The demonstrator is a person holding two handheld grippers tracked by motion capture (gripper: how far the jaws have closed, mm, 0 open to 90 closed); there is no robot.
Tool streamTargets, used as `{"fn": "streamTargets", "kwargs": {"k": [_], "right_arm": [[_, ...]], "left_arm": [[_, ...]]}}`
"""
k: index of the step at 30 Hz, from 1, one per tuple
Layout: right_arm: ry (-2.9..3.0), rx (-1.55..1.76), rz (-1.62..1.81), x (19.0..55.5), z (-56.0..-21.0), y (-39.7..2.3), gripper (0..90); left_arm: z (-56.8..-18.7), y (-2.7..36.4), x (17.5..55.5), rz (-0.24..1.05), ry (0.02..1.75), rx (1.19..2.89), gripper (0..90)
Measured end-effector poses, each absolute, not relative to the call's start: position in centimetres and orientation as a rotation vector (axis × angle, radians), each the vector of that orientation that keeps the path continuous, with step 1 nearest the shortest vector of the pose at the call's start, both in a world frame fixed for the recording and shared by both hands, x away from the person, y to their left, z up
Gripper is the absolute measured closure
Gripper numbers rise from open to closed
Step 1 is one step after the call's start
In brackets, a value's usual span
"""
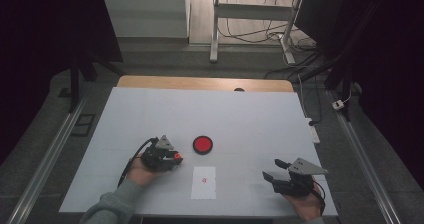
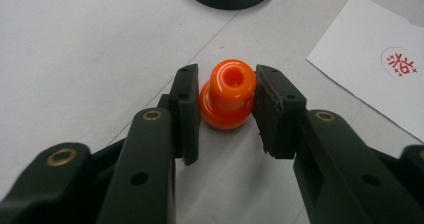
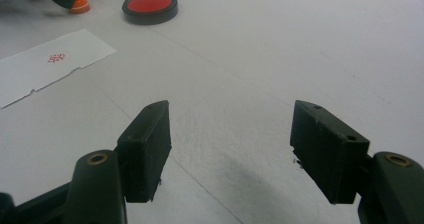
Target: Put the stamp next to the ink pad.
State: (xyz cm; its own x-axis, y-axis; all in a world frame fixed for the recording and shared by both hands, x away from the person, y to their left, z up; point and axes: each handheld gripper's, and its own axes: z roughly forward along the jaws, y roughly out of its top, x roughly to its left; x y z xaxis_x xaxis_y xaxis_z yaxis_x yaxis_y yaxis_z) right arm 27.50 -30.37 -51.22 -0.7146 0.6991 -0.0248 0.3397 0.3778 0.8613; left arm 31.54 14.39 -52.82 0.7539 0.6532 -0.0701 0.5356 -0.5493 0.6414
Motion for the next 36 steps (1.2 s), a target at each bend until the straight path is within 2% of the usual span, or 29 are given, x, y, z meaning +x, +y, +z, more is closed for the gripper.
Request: {"fn": "streamTargets", "kwargs": {"k": [18,36], "right_arm": [[2.258,0.905,1.274,27.6,-51.3,-30.4,32.4],[2.254,0.911,1.279,27.6,-51.3,-30.5,32.4]], "left_arm": [[-52.2,15.1,32.5,0.234,0.91,2.236,64.4],[-51.5,15.7,37.9,0.235,0.991,2.166,64.4]]}}
